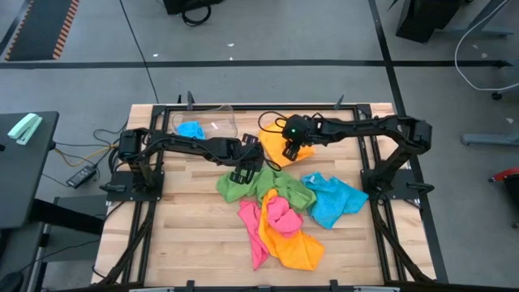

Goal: Fold microfiber towels
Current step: Fold the top orange microfiber towel

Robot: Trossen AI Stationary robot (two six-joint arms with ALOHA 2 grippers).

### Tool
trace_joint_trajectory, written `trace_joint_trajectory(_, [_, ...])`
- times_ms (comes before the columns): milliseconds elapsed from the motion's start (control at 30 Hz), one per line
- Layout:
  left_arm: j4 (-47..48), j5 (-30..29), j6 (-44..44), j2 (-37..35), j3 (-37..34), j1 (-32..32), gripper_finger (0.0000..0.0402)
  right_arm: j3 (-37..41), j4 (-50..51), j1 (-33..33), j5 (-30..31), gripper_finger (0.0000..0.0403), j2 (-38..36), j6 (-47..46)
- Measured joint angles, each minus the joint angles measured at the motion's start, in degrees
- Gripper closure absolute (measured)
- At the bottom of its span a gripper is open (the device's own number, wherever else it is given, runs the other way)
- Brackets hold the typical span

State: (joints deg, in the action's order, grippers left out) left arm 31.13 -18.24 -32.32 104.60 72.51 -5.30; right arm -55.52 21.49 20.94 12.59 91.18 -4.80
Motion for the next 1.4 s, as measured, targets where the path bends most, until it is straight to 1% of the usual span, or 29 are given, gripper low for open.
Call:
trace_joint_trajectory(67, [0.02, 0.01, 0.0, 0.0, 0.0, 0.01, 0.0382, 0.02, 1.07, 1.07, 0.04, 0.0224, -0.2, 3.38])
trace_joint_trajectory(133, [0.01, 0.02, 0.0, 0.0, 0.0, 0.02, 0.0385, -0.01, 1.92, 2.27, 0.69, 0.0224, -0.2, 8.93])
trace_joint_trajectory(233, [-0.04, 0.0, -0.28, 0.0, 0.0, 0.0, 0.0387, -0.01, 4.06, 3.91, 4.94, 0.0224, -0.2, 19.77])
trace_joint_trajectory(300, [-0.04, 0.0, -0.31, 0.0, 0.0, 0.0, 0.0386, 0.0, 5.32, 5.27, 6.6, 0.0224, -0.2, 27.01])
trace_joint_trajectory(467, [-0.04, 0.01, -0.31, 0.0, 0.0, 0.0, 0.0376, 1.77, 5.19, 8.85, 7.22, 0.0223, -0.15, 47.24])
trace_joint_trajectory(533, [-0.04, 0.0, -0.33, 0.0, 0.0, 0.0, 0.0373, 3.04, 3.42, 9.92, 7.22, 0.022, -0.12, 52.76])
trace_joint_trajectory(633, [-0.04, 0.0, -0.38, 0.0, 0.0, 0.0, 0.0373, 5.41, -0.43, 10.89, 7.22, 0.0213, -0.12, 56.48])
trace_joint_trajectory(867, [-1.62, 0.0, -1.81, 0.0, 0.0, 0.02, 0.0385, 9.79, -12.03, 11.33, 8.49, 0.0207, -0.12, 58.84])
trace_joint_trajectory(933, [-2.5, 0.0, -1.86, 0.0, 0.0, 0.02, 0.0385, 10.72, -15.03, 11.33, 7.82, 0.0208, -0.12, 60.73])
trace_joint_trajectory(1000, [-2.79, 0.0, -1.98, 0.0, 0.0, 0.02, 0.0382, 11.58, -17.13, 11.33, 5.76, 0.0213, -0.12, 62.76])
trace_joint_trajectory(1067, [-2.84, 0.0, -1.99, 0.0, 0.0, 0.02, 0.0379, 12.33, -19.39, 11.33, 4.2, 0.0224, -0.09, 64.74])
trace_joint_trajectory(1167, [-2.85, 0.02, -1.98, 0.0, 0.0, 0.02, 0.0375, 12.74, -22.14, 11.33, 3.75, 0.0257, -0.09, 66.81])
trace_joint_trajectory(1233, [-2.85, 0.01, -1.97, 0.0, 0.0, 0.02, 0.0373, 12.78, -22.47, 11.6, 2.46, 0.0291, -0.09, 67.39])
trace_joint_trajectory(1400, [-2.85, 0.02, -1.97, 0.0, 0.0, 0.02, 0.0377, 12.78, -22.6, 12.77, -4.41, 0.0384, -0.09, 67.75])
